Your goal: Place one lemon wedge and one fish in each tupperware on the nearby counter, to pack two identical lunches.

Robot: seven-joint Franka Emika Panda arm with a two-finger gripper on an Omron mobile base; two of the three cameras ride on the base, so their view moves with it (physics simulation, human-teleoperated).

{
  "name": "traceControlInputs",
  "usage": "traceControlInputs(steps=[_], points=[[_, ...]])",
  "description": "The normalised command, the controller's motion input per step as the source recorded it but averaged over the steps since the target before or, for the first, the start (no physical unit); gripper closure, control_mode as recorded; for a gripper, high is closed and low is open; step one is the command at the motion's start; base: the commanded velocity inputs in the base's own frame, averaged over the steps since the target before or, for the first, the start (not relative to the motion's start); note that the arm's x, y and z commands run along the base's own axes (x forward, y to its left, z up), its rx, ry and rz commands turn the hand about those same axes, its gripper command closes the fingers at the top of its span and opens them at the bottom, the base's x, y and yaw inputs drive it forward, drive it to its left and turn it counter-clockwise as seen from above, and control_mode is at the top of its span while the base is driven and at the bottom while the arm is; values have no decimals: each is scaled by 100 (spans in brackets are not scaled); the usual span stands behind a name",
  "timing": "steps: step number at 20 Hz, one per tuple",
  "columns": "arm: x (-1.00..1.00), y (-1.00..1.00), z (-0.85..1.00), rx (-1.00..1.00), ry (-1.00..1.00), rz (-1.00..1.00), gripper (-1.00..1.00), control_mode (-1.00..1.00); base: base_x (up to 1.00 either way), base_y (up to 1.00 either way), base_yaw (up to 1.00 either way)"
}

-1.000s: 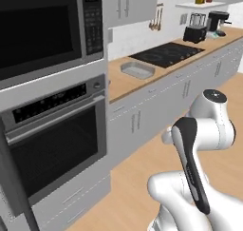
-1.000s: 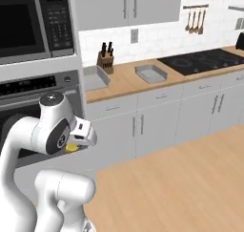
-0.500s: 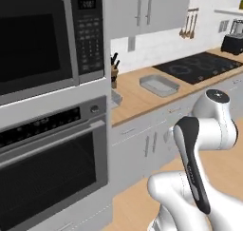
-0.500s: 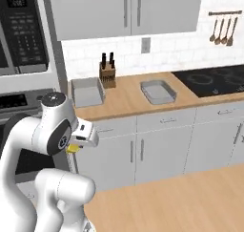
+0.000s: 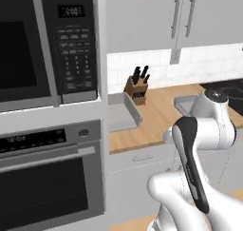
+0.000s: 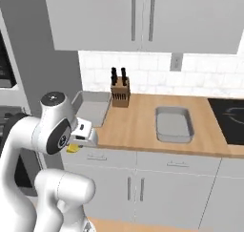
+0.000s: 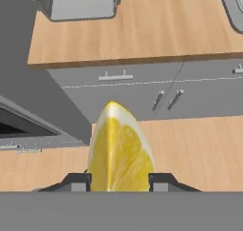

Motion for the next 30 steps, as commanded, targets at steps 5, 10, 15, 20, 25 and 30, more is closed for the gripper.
traceControlInputs(steps=[5,10,15,20,25,30], points=[[0,0,0,0,0,0,100,100,13,-61,56],[0,0,0,0,0,0,100,100,55,-13,49],[0,0,0,0,0,0,100,100,55,-42,19],[0,0,0,0,0,0,100,100,13,-14,1],[0,0,0,0,0,0,100,100,0,0,0],[0,0,0,0,0,0,100,100,27,0,0]])
